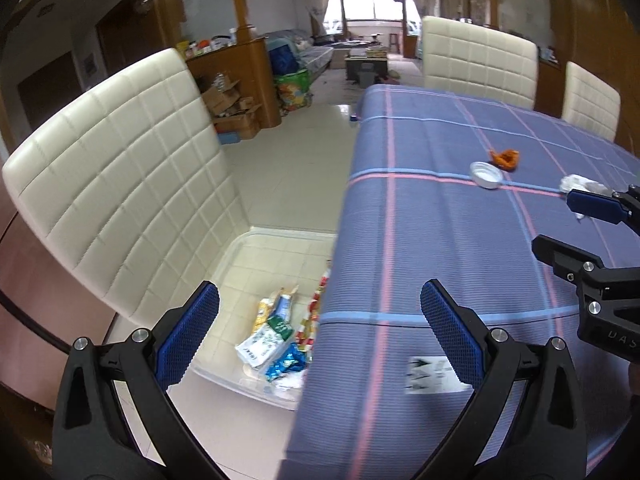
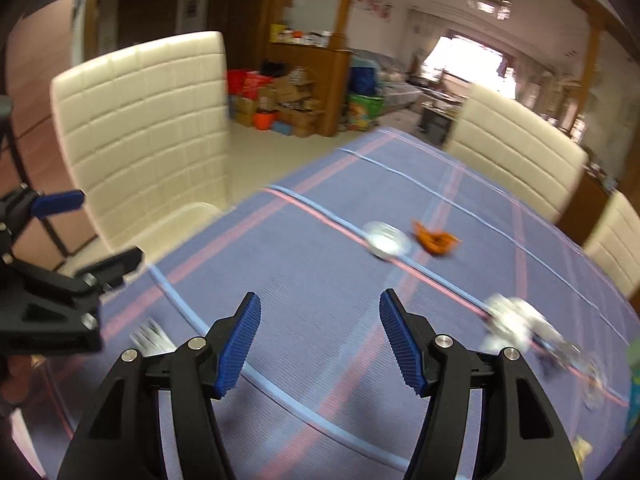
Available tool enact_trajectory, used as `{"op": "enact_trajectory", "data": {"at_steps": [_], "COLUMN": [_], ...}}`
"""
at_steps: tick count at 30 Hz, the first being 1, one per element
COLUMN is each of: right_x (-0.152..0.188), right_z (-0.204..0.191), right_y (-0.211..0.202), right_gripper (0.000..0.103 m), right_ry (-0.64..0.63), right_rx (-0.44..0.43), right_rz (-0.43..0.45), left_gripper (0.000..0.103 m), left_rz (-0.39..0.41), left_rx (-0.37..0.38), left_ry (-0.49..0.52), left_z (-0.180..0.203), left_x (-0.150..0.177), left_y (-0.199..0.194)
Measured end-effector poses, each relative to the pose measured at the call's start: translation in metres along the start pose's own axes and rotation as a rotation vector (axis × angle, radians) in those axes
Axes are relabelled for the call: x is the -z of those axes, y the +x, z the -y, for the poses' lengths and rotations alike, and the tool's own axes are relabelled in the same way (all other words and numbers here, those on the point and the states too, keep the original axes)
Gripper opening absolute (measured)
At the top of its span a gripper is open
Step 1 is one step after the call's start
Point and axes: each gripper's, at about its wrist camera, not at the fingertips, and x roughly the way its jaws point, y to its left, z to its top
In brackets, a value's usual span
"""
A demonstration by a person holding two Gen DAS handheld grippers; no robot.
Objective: Collect trash
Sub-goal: 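Grasp the white tissue with the left tool while the right tool grasps the cream wrapper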
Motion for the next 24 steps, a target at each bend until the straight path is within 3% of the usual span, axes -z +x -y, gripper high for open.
{"op": "enact_trajectory", "data": {"at_steps": [4, 8, 12, 19, 24], "right_x": [0.031, 0.066, 0.1, 0.148, 0.175], "right_z": [0.036, 0.09, 0.147, 0.211, 0.247], "right_y": [-0.018, -0.037, -0.05, -0.066, -0.058], "right_gripper": [0.06, 0.06, 0.06, 0.06, 0.06], "right_ry": [0.015, 0.123, 0.289, 0.46, 0.595], "right_rx": [0.167, 0.308, 0.359, 0.421, 0.343], "right_rz": [-0.025, -0.061, -0.108, -0.161, -0.23], "left_gripper": [0.099, 0.099, 0.099, 0.1, 0.099], "left_rz": [0.004, 0.018, 0.019, 0.041, 0.021], "left_rx": [0.06, 0.133, 0.215, 0.276, 0.292], "left_ry": [0.062, 0.146, 0.229, 0.35, 0.379], "left_z": [0.044, 0.097, 0.156, 0.238, 0.272], "left_x": [-0.005, -0.01, -0.014, -0.018, -0.024], "left_y": [-0.004, -0.01, -0.016, -0.021, -0.009]}}
